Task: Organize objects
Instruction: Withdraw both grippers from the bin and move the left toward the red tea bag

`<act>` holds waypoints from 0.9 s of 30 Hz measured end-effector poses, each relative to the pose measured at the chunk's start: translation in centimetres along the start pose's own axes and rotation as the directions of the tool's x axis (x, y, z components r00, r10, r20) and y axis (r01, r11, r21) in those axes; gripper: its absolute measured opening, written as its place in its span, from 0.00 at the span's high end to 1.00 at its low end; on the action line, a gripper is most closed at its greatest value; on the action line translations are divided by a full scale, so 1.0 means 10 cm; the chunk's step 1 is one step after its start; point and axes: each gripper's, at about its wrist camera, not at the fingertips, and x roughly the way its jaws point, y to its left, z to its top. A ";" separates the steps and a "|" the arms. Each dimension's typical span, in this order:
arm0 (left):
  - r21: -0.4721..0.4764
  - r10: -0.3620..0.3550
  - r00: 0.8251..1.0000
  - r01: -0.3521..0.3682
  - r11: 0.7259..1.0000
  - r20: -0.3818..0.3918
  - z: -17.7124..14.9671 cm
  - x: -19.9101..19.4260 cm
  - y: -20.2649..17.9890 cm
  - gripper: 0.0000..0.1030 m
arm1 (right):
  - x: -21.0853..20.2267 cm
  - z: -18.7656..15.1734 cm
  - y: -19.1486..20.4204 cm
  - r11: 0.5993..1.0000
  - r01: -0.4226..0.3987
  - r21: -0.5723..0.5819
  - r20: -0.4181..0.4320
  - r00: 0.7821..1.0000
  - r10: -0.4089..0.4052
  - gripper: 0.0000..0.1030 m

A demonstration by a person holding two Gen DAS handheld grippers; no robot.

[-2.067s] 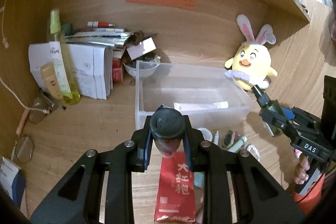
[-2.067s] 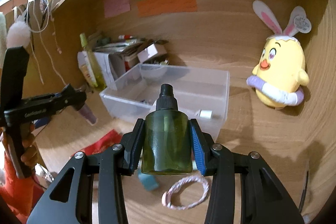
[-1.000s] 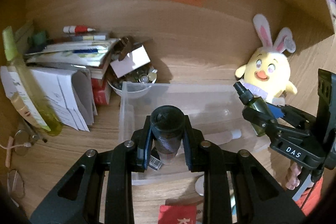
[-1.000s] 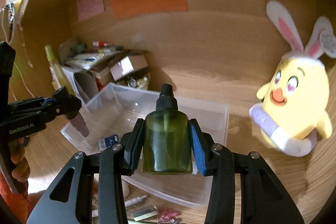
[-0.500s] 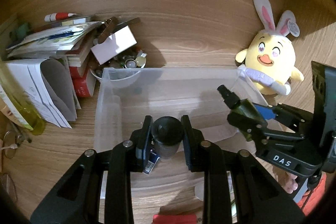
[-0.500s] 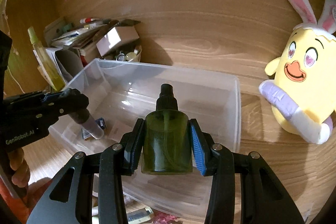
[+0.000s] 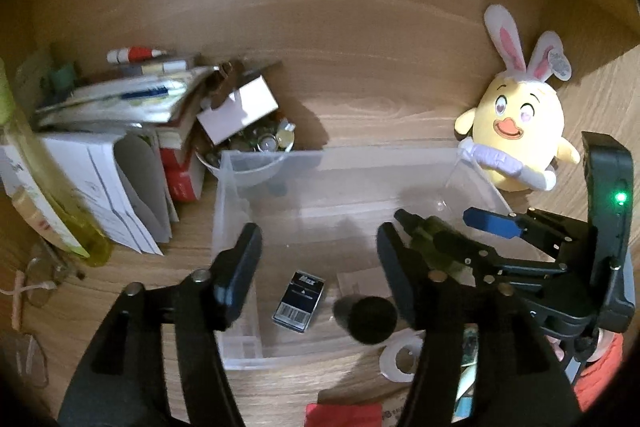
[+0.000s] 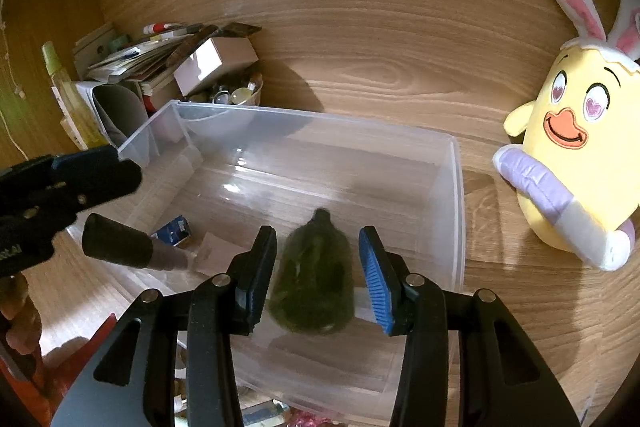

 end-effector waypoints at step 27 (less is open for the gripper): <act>0.040 0.042 0.999 -0.041 0.998 -0.019 -0.61 -0.62 0.04 0.07 | -1.01 -0.47 0.24 0.996 0.041 -0.075 0.156 0.987 -0.029 0.29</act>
